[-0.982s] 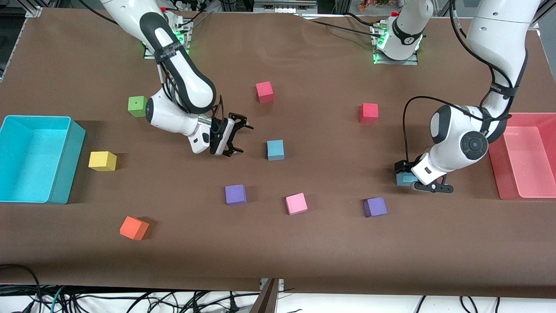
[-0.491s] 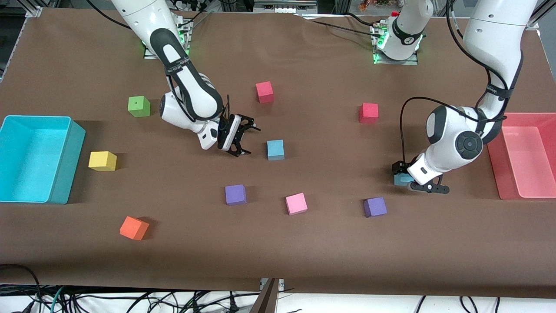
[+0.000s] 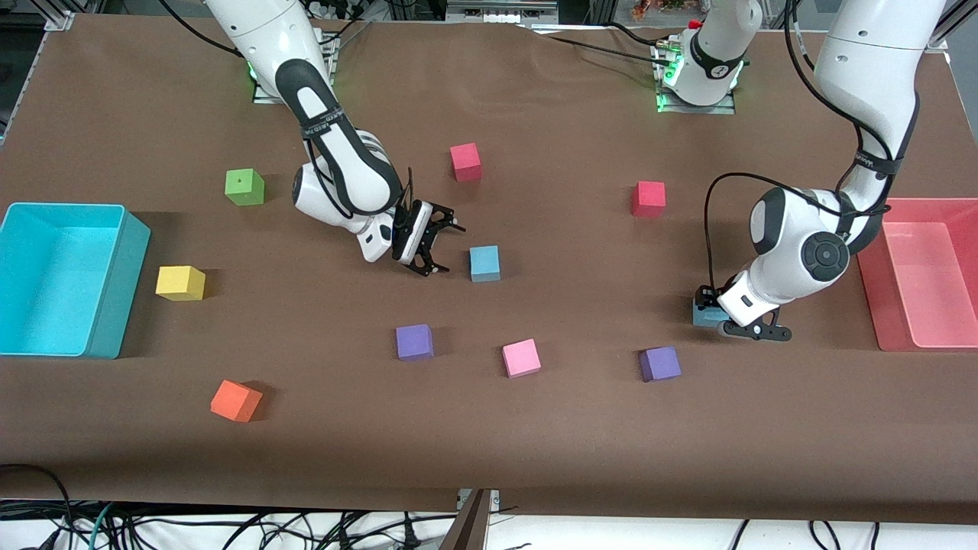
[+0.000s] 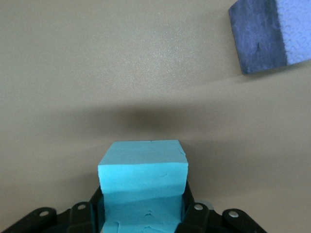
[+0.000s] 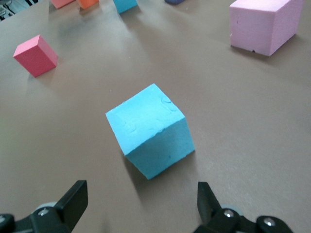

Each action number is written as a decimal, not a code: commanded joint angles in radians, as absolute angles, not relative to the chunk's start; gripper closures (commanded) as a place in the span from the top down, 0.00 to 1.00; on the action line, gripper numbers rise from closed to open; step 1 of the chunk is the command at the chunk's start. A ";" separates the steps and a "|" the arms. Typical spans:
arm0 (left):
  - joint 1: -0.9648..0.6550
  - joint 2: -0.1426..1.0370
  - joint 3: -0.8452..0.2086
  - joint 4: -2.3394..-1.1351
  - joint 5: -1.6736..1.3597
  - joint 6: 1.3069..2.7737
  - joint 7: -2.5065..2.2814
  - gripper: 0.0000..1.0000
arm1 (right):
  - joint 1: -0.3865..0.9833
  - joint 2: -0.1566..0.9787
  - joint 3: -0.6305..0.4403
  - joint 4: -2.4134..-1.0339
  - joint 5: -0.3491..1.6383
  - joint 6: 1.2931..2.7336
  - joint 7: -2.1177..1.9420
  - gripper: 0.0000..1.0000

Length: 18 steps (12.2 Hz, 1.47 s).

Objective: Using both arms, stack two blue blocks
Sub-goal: 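Open the right gripper and draw it back from the placed blue cube, then carry the second blue cube with the left gripper over the first cube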

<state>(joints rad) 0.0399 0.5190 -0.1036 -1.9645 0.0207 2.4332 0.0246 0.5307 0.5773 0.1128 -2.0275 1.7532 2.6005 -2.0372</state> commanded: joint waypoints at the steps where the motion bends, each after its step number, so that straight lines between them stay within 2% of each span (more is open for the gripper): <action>1: 0.031 0.500 -0.094 -1.971 0.046 2.427 0.023 0.15 | 0.548 0.595 0.114 -2.003 1.816 2.615 -2.094 1.00; 3: 0.031 0.427 -0.097 -1.964 0.037 2.348 0.018 0.00 | 0.548 0.594 0.114 -2.003 1.815 2.615 -2.094 1.00; 6: -0.041 0.316 -0.139 -1.875 0.012 2.050 -0.065 0.00 | 0.548 0.595 0.112 -2.002 1.813 2.615 -2.094 1.00; 8: -0.133 0.302 -0.164 -1.817 0.006 1.950 -0.216 0.00 | 0.548 0.597 0.112 -2.003 1.813 2.614 -2.094 1.00; 13: -0.351 0.360 -0.166 -1.743 -0.199 2.000 -0.524 0.00 | 0.548 0.597 0.114 -2.002 1.813 2.614 -2.094 1.00; 18: -0.535 0.561 -0.129 -1.544 -0.202 2.097 -0.824 0.00 | 0.548 0.597 0.114 -2.002 1.813 2.614 -2.094 1.00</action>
<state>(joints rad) -0.4838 0.4739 -0.1741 -1.6626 -0.1803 2.0918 -0.7763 0.5417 0.5864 0.1126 -2.0165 1.7874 2.6018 -2.0682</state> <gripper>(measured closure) 0.432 0.000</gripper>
